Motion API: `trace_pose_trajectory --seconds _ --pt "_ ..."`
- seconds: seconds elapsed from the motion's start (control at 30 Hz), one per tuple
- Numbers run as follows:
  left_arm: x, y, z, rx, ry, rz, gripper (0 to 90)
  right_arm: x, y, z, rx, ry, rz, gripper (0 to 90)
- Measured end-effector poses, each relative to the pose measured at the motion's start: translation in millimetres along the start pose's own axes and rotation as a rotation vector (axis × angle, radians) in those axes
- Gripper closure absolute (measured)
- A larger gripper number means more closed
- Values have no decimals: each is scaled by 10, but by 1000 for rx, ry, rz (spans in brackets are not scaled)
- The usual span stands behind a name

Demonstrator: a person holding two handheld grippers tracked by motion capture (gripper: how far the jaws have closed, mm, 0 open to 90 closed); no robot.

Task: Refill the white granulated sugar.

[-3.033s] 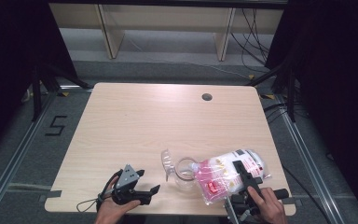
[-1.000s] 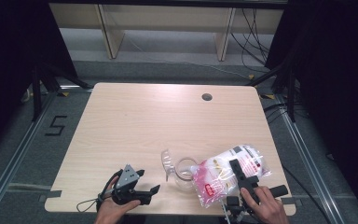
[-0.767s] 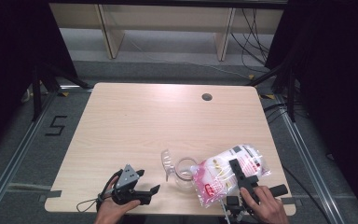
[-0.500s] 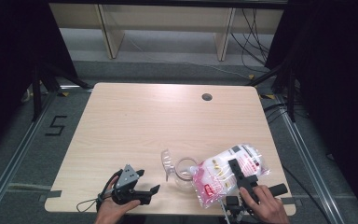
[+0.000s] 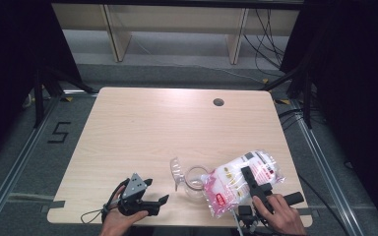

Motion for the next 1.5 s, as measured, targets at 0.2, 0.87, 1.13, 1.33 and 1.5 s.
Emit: trace_pose_trajectory --seconds 0.2,0.87,1.13,1.33,1.5 --pt "-1 0 -1 0 0 0 193 -9 -1 -4 17 4 6 611" --pt "3 2 -2 1 3 -3 193 -17 11 -30 31 1 -5 634" --pt "2 2 -2 1 0 -3 193 -15 -5 -38 27 5 0 637" --pt "3 2 -2 1 -1 -2 193 -22 -2 -36 21 0 -11 641" --pt "2 1 0 0 5 -3 193 -39 10 -45 27 -16 -33 642"
Point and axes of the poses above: each handheld gripper's, and its own axes: x roughly backward along the jaws, y roughly out of its top, z roughly to its left, the point moved 5 cm from there along -x, roughly forward along the jaws, and after that the axes turned 1 degree about -y, right-handed, at the moved point
